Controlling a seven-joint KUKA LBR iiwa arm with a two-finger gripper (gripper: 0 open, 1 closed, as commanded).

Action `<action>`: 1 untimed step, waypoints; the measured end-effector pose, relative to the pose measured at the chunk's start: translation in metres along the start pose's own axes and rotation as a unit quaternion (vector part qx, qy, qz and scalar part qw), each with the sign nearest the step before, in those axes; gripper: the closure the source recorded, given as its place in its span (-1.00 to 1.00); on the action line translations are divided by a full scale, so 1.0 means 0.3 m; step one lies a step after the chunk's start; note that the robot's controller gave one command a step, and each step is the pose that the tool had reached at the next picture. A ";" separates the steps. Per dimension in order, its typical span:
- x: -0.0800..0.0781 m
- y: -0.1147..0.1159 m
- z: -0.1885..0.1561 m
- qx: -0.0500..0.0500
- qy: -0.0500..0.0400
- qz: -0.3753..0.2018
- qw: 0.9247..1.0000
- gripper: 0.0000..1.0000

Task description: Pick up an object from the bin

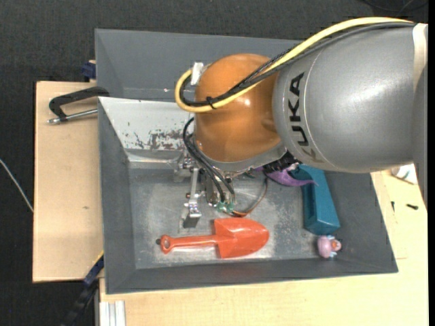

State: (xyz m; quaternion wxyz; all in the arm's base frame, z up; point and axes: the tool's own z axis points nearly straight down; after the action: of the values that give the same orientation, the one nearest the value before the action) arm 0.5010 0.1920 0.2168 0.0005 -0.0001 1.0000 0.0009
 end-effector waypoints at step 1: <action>0.002 -0.134 0.239 0.000 -0.002 -0.018 1.000 -1.00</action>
Offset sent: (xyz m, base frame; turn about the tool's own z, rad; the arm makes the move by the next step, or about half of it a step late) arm -0.0039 -0.0675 -0.0602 -0.1193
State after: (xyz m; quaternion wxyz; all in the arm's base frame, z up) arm 0.5003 0.1521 0.1449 0.0025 -0.0177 0.9998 0.0013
